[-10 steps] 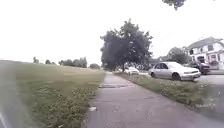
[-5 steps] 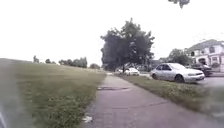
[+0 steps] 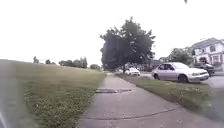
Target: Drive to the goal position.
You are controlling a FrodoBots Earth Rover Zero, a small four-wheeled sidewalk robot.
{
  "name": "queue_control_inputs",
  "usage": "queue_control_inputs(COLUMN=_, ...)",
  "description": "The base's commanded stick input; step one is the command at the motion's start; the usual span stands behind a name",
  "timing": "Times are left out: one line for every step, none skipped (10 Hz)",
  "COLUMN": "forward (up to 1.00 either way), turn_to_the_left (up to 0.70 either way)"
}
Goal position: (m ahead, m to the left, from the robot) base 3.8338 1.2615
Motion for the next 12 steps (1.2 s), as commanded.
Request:
queue_control_inputs(forward=0.70, turn_to_the_left=0.00)
queue_control_inputs(forward=0.70, turn_to_the_left=0.00)
queue_control_inputs(forward=0.70, turn_to_the_left=0.00)
queue_control_inputs(forward=0.70, turn_to_the_left=0.00)
queue_control_inputs(forward=0.70, turn_to_the_left=0.00)
queue_control_inputs(forward=0.70, turn_to_the_left=0.00)
queue_control_inputs(forward=0.70, turn_to_the_left=0.00)
queue_control_inputs(forward=0.70, turn_to_the_left=0.00)
queue_control_inputs(forward=0.70, turn_to_the_left=0.00)
queue_control_inputs(forward=0.70, turn_to_the_left=0.00)
queue_control_inputs(forward=0.70, turn_to_the_left=0.00)
queue_control_inputs(forward=0.70, turn_to_the_left=0.00)
